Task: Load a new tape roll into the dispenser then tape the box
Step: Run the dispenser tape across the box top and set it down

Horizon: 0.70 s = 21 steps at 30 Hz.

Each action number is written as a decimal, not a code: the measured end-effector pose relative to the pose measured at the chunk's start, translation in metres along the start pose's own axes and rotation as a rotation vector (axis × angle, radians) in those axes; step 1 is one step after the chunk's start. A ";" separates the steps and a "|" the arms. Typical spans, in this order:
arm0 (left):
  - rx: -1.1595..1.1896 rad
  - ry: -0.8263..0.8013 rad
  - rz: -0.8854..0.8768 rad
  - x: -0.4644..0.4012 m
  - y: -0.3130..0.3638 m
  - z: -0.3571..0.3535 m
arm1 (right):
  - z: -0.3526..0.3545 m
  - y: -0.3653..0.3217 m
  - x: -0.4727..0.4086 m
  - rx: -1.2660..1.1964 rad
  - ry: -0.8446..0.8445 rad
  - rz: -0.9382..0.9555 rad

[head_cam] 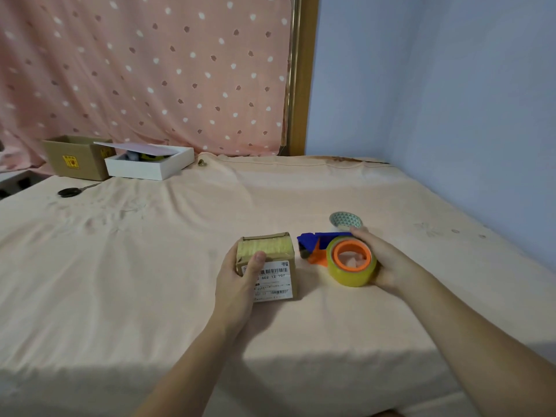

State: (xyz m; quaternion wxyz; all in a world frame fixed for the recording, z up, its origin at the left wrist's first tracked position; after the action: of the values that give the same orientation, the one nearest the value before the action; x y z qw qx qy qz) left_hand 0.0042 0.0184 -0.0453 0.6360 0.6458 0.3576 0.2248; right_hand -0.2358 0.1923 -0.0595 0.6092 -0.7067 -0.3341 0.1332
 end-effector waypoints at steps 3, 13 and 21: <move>-0.006 0.011 0.014 0.001 0.002 0.004 | 0.019 -0.023 -0.006 0.463 0.192 0.180; -0.140 -0.083 0.001 -0.007 0.012 0.010 | -0.035 -0.052 0.048 0.915 0.386 0.897; -0.167 -0.060 0.021 -0.044 0.016 0.012 | -0.159 0.017 0.047 0.658 -0.184 0.529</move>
State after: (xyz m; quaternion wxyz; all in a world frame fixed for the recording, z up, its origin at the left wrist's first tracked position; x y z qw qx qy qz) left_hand -0.0126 -0.0215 -0.0232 0.6957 0.6006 0.3117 0.2412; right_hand -0.1011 0.0993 -0.0297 0.7148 -0.5212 -0.1340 0.4466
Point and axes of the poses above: each hand's wrist, its own x-axis away from the middle knuckle, its own z-axis out of the back of the hand, y = z × x, the point moved 8 cm from there along -x, towards the middle knuckle, and after that the axes turned 8 degrees about z, right-handed, at the moved point
